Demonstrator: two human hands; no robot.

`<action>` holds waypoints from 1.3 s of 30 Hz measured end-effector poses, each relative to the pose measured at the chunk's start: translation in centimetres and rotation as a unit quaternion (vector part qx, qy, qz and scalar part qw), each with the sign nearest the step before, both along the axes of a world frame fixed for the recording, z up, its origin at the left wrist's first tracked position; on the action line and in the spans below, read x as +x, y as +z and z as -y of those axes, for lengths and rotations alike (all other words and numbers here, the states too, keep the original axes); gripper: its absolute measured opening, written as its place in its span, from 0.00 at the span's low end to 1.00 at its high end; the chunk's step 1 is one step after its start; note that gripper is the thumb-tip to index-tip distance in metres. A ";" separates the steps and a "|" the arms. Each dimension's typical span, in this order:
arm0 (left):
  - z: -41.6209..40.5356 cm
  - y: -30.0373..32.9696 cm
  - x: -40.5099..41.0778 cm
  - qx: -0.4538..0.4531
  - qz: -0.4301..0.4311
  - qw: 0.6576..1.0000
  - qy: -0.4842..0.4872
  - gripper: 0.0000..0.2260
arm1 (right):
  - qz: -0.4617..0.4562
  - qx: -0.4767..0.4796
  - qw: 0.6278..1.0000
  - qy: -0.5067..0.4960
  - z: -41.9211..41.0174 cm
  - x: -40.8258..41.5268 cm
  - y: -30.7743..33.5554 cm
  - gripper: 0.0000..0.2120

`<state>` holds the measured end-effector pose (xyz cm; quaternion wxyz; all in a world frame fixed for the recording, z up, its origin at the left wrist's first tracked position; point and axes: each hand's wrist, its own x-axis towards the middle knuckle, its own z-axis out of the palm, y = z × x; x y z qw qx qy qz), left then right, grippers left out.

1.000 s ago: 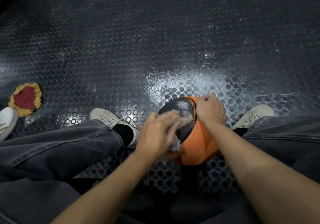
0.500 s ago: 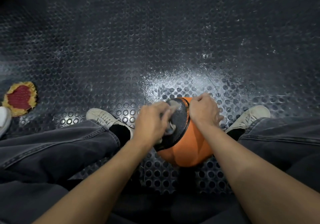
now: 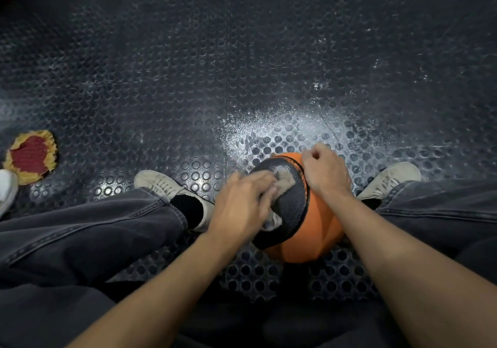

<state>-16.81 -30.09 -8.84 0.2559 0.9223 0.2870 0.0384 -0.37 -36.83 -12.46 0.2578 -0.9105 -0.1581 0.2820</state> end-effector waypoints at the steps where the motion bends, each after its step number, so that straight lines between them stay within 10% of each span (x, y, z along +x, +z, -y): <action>1: -0.9 -0.4 0.7 -0.027 -0.021 0.999 0.035 0.08 | 0.001 0.010 1.000 0.023 0.1 -0.1 -0.1 0.13; 5: -4.9 -1.2 3.9 -0.245 -0.100 0.940 0.216 0.08 | 0.025 0.015 0.999 0.034 -0.1 -1.4 -0.3 0.10; 11: 1.8 -0.2 -0.4 -0.059 0.068 0.995 0.030 0.09 | -0.002 0.005 0.999 0.037 -0.1 0.1 0.4 0.10; 16: -3.9 -2.2 2.2 -0.247 -0.033 0.926 0.284 0.10 | 0.015 0.024 0.999 0.025 -0.7 -1.4 -0.3 0.13; 19: -3.0 -1.0 1.9 -0.262 -0.019 0.942 0.212 0.09 | 0.026 0.011 1.000 -0.002 -0.8 -1.3 0.0 0.12; 23: 0.3 0.1 -0.6 -0.057 0.029 0.996 0.062 0.06 | 0.005 0.001 0.999 0.047 0.1 -0.1 0.9 0.12; 28: -4.0 -0.8 3.5 -0.155 -0.117 0.964 0.180 0.19 | 0.035 0.013 0.996 0.083 0.0 -1.4 0.9 0.10; 35: 1.2 0.3 -1.2 -0.006 0.003 0.999 0.032 0.09 | 0.016 -0.004 0.994 0.110 -0.4 -0.8 1.3 0.10; 39: -2.6 -1.6 1.8 -0.183 -0.028 0.961 0.206 0.10 | 0.035 0.018 0.994 0.098 -0.1 -1.9 1.1 0.12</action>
